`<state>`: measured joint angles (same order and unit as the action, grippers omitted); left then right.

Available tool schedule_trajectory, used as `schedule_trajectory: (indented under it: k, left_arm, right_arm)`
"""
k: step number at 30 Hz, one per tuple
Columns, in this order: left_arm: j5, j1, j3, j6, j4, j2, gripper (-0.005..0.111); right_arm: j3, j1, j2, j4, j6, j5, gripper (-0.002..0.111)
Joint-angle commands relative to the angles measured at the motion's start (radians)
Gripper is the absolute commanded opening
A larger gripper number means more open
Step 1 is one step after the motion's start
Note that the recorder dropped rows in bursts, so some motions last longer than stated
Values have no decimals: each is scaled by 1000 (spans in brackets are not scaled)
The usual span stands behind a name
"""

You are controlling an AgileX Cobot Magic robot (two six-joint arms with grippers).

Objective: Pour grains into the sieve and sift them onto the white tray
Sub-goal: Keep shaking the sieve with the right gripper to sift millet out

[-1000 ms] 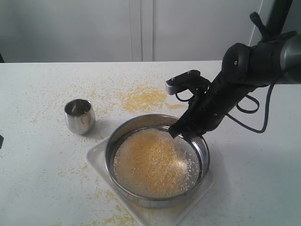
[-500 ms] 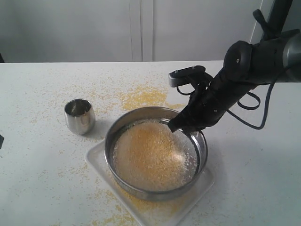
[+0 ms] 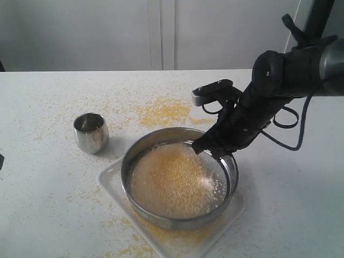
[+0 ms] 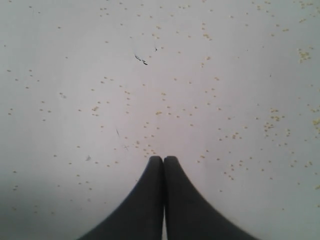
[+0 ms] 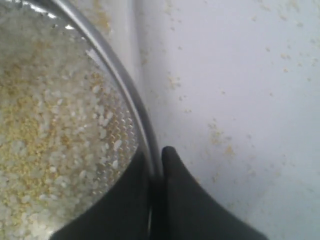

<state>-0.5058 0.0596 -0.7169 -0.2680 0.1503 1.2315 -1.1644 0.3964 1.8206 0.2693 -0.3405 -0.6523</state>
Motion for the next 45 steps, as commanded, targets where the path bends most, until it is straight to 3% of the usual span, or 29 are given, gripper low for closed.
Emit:
schedule_trajectory:
  k: [1,2,3,6,7,11,12,16,17,20,23,25,26,29,30,31,32,36,41,43,45]
  left_arm:
    - [-9,-2,10,4,-5,-10,1]
    - [-9,-2,10,4,-5,-10,1]
    - [-9,-2,10,4,-5,-10,1]
    - [-9,-2,10,4,-5,-10,1]
    - [-9,-2,10,4,-5,-10,1]
    - [-9,-2,10,4,-5,-10,1]
    - [-9,-2,10,4,-5,-10,1]
    - [-9,-2,10,4,-5,-10,1]
    - [-9,-2,10,4,-5,-10,1]
    - [-9,-2,10,4,-5,-10,1]
    - [-9,-2,10,4,-5,-10,1]
    - [-9,-2,10,4,-5,-10,1]
    - [-9,-2,10,4,-5,-10,1]
    - [-9,-2,10,4,-5,-10,1]
    - [-9,-2,10,4,-5,-10,1]
    - [-9,-2,10,4,-5,-10,1]
    - [-9,-2,10,4,-5,-10,1]
    - [-9,-2,10,4,-5,-10,1]
    - [-9,-2,10,4,-5,-10,1]
    - [-9,-2,10,4,-5,-10,1]
    - [-9,-2,10,4,-5,-10,1]
  right_arm:
    - [-11,2,-16,80,-68,0,0]
    - [-11,3,-16,78,-246,-43,0]
    - [-8,-6,-16,57,-222,-36,0]
    - [-8,-45,-16,68,144,56,0]
    - [-8,-46,-16,94,162,56,0]
    - [-11,-20,-16,211,-289,-61,0]
    - [-11,-20,-16,198,-299,-61,0]
    - [-9,-56,-14,164,93,59,0]
    - [-9,-54,-14,183,76,61,0]
    - [-9,-40,-14,224,-274,-30,0]
    - [-7,-71,-14,262,57,46,0]
    - [-15,-37,-14,270,-256,-36,0]
    - [-15,-37,-14,240,-289,-43,0]
    - [4,-67,-14,206,92,67,0]
    - [4,-54,-14,226,28,47,0]
    - [0,-31,-20,234,-211,-13,0]
    - [1,-27,-21,215,-328,-40,0]
    - [2,-60,-21,181,81,81,0]
    - [0,-15,-21,187,-339,-32,0]
    - [2,-28,-21,128,-215,13,0]
    - [2,-49,-21,114,100,73,0]
